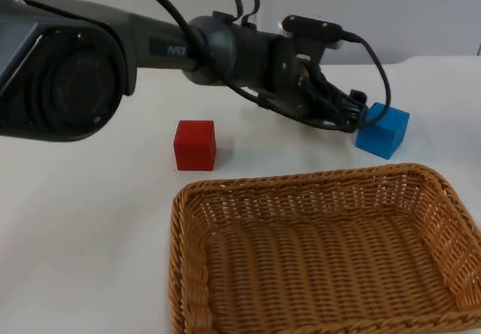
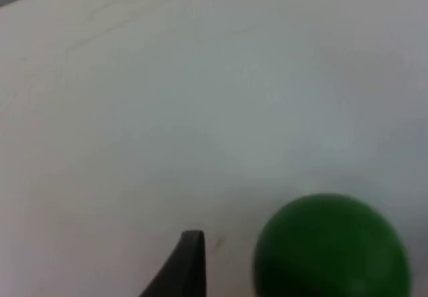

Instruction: Place all geometric objects except the red cube into the basket.

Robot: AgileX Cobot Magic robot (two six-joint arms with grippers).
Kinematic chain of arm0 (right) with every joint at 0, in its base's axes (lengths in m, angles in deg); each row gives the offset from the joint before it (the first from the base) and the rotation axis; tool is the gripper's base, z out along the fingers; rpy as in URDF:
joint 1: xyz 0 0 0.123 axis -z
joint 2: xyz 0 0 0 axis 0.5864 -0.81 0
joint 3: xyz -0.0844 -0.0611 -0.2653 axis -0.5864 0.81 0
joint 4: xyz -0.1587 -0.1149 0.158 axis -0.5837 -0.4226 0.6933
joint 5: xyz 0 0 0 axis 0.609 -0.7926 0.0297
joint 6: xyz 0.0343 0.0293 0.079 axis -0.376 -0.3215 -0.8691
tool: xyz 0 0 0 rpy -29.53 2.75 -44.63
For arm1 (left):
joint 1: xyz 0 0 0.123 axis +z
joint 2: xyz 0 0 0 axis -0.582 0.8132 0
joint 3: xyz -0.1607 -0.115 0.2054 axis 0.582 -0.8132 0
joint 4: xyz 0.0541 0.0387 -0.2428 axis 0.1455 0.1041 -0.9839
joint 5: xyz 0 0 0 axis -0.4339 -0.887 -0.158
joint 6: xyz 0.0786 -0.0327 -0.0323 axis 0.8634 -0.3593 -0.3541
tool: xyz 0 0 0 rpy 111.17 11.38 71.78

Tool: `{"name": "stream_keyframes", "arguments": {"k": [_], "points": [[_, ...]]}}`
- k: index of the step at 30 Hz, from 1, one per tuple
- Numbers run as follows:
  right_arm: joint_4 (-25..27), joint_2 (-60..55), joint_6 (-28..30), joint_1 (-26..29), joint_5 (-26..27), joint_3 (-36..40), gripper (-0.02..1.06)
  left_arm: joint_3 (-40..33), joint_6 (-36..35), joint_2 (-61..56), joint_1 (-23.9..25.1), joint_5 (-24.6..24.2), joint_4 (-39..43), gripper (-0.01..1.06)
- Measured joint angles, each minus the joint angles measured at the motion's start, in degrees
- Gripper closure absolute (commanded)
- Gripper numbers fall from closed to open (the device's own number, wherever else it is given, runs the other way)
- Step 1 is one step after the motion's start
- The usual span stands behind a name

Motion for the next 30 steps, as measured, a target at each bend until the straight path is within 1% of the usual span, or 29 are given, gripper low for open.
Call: {"name": "stream_keyframes", "arguments": {"k": [2,3,4,5,6,8,9,10,17,21,22,23,25,26,30], "points": [[0.00,0.00,0.00,0.00,-0.10,0.00,0.01,0.00,0.39,0.00,-0.24,1.37,0.00,0.06],[0.00,0.00,0.00,0.00,-0.10,0.00,0.01,0.00,0.39,0.00,-0.24,1.37,0.00,0.12],[0.00,0.00,0.00,0.00,-0.22,0.00,0.01,0.00,0.52,0.10,-0.28,1.80,0.00,0.12],[0.00,0.00,0.11,0.00,-0.45,0.00,0.01,0.00,0.52,0.21,-0.28,2.27,0.00,0.24],[0.00,0.00,0.11,0.00,-0.59,0.00,0.01,0.09,0.62,0.45,-0.28,2.53,0.00,0.39],[0.00,0.00,0.11,0.00,-0.64,0.00,0.01,0.09,0.62,0.72,-0.28,2.62,0.00,0.77],[0.00,0.11,0.11,0.00,-0.73,0.00,0.01,0.09,0.62,0.99,-0.28,2.49,0.00,0.77],[0.00,0.11,0.11,0.00,-0.86,0.00,0.01,0.13,0.65,1.16,-0.28,2.59,0.00,1.05],[0.00,0.39,0.11,0.00,-0.97,0.00,0.01,0.44,0.65,1.00,-0.28,1.08,0.12,1.04],[0.00,0.48,0.11,0.00,-0.96,0.00,0.01,0.33,0.65,-1.48,-0.28,-3.61,2.22,1.04],[0.00,0.48,0.11,0.00,-0.96,0.00,0.01,0.33,0.65,-1.48,-0.28,-3.61,2.22,1.04],[0.00,0.48,0.11,0.00,-0.96,0.00,0.01,0.33,0.65,-2.59,-0.28,-4.81,2.64,1.04],[0.00,0.48,0.11,0.00,-0.99,0.00,0.01,0.25,0.27,-6.98,-0.28,-9.84,3.08,1.04],[0.00,0.48,0.11,0.00,-0.99,0.00,0.01,0.25,0.27,-6.98,-0.28,-9.84,3.08,1.04],[0.00,0.48,0.11,0.00,-0.99,0.00,0.01,0.25,-0.08,-13.62,-0.37,-17.48,3.30,1.04]]}}
